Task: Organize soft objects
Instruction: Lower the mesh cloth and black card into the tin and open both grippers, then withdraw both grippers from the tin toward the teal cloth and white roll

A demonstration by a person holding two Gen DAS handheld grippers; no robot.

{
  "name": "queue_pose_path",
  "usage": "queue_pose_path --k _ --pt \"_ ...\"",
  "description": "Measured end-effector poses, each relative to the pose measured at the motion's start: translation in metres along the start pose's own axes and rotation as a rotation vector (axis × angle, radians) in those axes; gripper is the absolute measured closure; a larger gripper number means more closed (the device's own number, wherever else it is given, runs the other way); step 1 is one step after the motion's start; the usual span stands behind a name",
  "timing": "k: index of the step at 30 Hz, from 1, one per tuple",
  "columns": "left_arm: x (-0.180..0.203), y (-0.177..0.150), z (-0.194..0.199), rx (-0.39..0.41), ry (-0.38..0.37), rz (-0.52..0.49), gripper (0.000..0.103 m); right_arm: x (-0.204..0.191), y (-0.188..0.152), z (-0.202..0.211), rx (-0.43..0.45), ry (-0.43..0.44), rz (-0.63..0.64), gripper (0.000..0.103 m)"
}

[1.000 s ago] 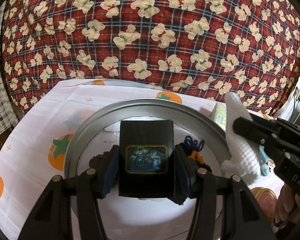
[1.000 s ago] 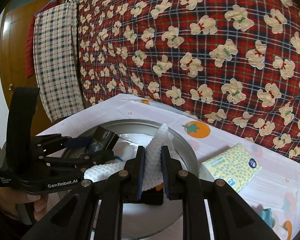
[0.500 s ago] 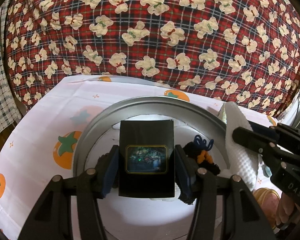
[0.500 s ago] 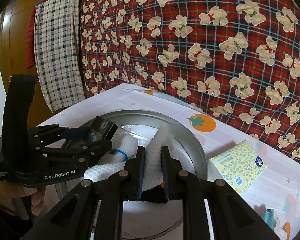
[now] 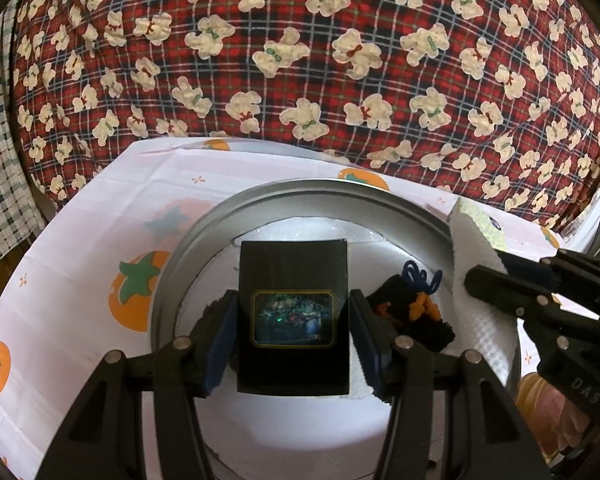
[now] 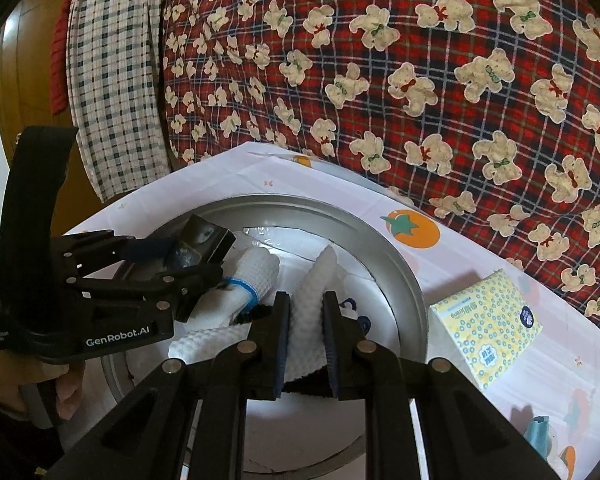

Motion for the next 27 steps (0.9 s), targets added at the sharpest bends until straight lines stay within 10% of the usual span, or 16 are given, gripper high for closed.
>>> queue_pose_path --k 7,13,27 --pt "-0.011 -0.007 -0.002 -0.026 0.017 0.012 0.049 -0.006 -0.001 -0.012 -0.044 0.003 0.024 0.085" --pt "-0.005 -0.007 0.008 -0.008 0.038 0.006 0.035 -0.007 -0.003 -0.008 -0.044 -0.029 0.039 0.036" --pt "0.021 0.003 0.020 0.046 0.093 -0.008 0.003 0.028 -0.015 0.039 0.077 -0.055 -0.063 0.034"
Point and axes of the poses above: each gripper's, at about its wrist camera, not at the fingertips, and z roughly against the way its jaws point, x to its right, y to its top, the point moved 5 cm from there along -z, roughly the way its jaws point, and after that the axes turned 8 degrees about -y, right-handed, at the moved point
